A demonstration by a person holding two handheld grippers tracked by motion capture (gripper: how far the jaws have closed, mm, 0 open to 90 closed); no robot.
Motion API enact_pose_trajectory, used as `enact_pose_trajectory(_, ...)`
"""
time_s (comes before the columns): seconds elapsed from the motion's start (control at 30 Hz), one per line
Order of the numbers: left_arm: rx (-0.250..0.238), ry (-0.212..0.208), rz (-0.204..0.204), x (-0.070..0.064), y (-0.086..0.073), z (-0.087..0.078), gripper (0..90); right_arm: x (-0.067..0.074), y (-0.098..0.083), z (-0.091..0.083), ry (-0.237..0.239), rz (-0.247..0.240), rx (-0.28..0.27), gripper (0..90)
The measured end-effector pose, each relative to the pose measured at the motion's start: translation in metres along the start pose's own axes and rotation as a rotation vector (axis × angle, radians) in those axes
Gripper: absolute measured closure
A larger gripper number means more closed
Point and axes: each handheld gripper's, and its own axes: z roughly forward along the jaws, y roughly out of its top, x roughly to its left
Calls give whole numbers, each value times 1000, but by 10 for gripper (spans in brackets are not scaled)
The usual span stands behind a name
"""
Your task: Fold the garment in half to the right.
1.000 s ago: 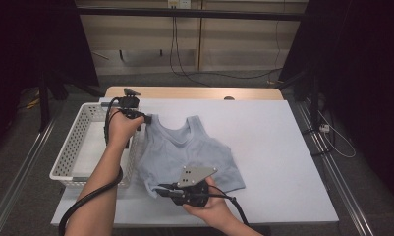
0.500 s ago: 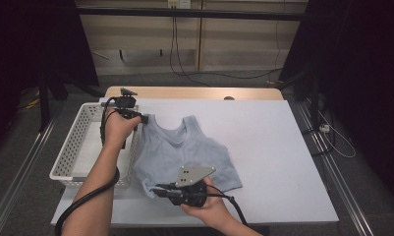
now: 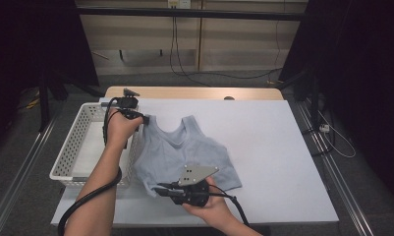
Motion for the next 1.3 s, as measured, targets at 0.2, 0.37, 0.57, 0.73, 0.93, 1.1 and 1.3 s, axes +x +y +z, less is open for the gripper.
enact_pose_trajectory(0.2, 6, 1, 15, -6, 4, 6, 863, -2, -3, -5, -13, 17, -9, 843)
enact_pose_trajectory(0.37, 3, -4, 24, -11, 8, 11, 863, -4, -3, -13, -32, 28, -28, 843)
enact_pose_trajectory(0.57, 2, -10, 37, -18, 14, 14, 863, -8, -4, -24, -59, 47, -48, 843)
enact_pose_trajectory(0.73, -9, -14, 41, -24, 17, 15, 863, -9, -5, -30, -82, 48, -56, 844)
enact_pose_trajectory(0.93, -15, -21, 49, -31, 20, 18, 862, -12, -6, -39, -106, 51, -62, 844)
enact_pose_trajectory(1.1, -19, -25, 58, -35, 23, 20, 861, -13, -7, -46, -122, 52, -69, 844)
enact_pose_trajectory(1.3, -31, -30, 65, -41, 25, 22, 858, -14, -8, -50, -135, 54, -70, 844)
